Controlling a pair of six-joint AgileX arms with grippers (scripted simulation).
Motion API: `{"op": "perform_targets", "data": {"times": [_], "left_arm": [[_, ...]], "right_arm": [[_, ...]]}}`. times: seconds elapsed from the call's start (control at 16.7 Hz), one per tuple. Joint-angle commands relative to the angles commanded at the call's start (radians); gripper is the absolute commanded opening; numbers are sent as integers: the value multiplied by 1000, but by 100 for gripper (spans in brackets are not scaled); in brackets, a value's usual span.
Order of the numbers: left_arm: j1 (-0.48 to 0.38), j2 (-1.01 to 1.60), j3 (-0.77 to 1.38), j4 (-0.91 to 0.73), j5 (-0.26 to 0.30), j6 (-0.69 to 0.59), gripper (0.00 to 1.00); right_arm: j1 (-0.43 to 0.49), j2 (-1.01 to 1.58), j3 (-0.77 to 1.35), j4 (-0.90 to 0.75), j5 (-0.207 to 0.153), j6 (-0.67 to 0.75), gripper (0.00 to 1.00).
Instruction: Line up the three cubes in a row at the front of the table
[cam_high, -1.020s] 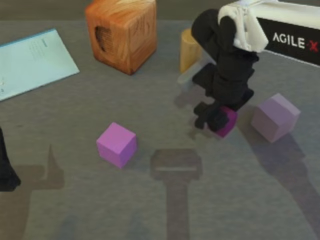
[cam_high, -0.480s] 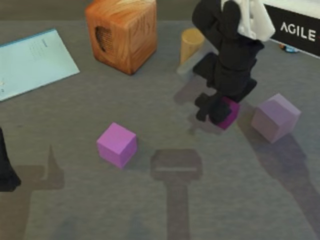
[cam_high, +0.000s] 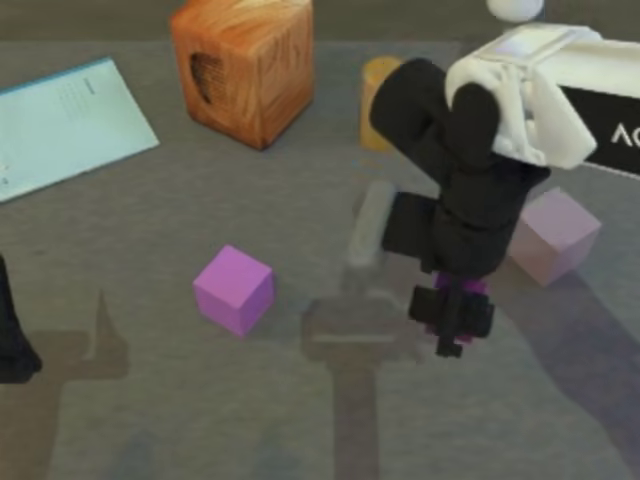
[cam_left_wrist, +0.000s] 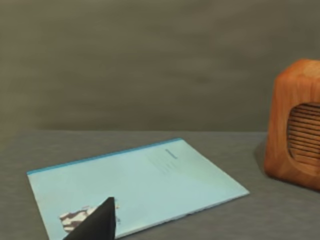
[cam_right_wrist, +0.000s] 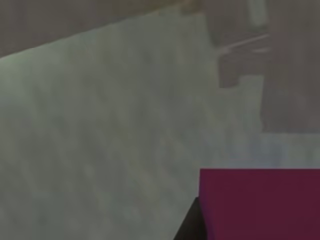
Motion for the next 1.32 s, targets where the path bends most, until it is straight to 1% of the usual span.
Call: {"op": "perform_targets", "data": {"times": [0.18,0.36,0.72,1.14,1.32], "left_arm": [[0,0,0,0,0,0,100],[0,0,0,0,0,0,100],[0,0,0,0,0,0,100],[0,0,0,0,0,0,100],[0,0,0,0,0,0,100]], "right_arm": [[68,-126,-160,31,-4,-116,0],[106,-194,-230,49,-5,-178,0],[101,-188,-243,64,-5,-176,0],[108,-107,-393,303,-5,-175,0],[110,-97,-409,326,-5,-177,0]]}}
